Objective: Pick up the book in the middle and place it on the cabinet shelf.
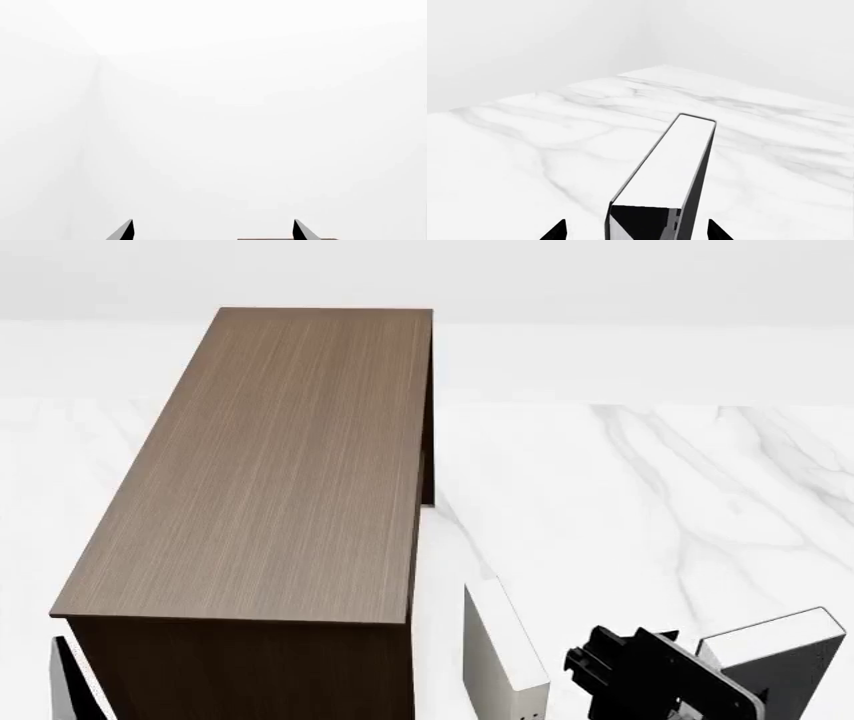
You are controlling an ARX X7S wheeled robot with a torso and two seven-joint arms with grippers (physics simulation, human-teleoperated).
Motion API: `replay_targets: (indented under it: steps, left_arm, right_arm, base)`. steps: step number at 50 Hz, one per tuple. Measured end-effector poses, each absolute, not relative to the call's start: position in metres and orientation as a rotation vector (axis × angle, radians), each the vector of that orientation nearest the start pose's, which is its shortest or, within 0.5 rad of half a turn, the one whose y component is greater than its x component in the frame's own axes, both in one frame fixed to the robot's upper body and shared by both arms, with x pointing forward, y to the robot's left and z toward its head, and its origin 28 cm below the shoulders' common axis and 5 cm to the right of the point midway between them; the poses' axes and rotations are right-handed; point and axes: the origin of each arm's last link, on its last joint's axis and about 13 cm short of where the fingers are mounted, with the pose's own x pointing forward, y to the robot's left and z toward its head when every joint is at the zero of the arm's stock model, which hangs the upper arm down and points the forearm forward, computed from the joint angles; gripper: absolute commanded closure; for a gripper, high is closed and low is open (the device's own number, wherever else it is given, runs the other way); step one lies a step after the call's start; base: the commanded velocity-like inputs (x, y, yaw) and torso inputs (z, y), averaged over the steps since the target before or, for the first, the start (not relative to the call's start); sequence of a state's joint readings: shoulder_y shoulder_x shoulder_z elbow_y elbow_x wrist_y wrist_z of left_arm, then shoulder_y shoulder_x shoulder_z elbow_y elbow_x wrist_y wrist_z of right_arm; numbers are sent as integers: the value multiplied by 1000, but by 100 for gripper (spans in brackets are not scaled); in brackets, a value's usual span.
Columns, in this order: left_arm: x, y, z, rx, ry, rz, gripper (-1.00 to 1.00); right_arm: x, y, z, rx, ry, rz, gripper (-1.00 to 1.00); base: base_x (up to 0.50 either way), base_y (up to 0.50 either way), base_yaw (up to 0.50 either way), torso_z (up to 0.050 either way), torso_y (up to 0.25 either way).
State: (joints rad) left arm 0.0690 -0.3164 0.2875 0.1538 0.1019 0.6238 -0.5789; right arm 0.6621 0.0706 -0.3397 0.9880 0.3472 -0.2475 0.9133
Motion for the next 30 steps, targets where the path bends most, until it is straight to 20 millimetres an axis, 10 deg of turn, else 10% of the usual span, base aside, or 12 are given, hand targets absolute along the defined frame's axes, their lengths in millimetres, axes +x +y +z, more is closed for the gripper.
replay_targets:
  steps: [2, 3, 30]
  left_arm:
    - [184, 207, 65, 70, -710, 127, -100]
    - [184, 207, 66, 70, -709, 127, -100]
    - [184, 207, 63, 72, -707, 117, -100]
  right_arm:
    - [334, -91, 6, 2, 129, -802, -100]
    - [334, -91, 5, 2, 129, -802, 100]
    - [338, -97, 10, 29, 128, -784, 100]
  base:
    - [0, 0, 0, 0, 0]
    - [0, 0, 0, 0, 0]
    - [0, 0, 1, 0, 0]
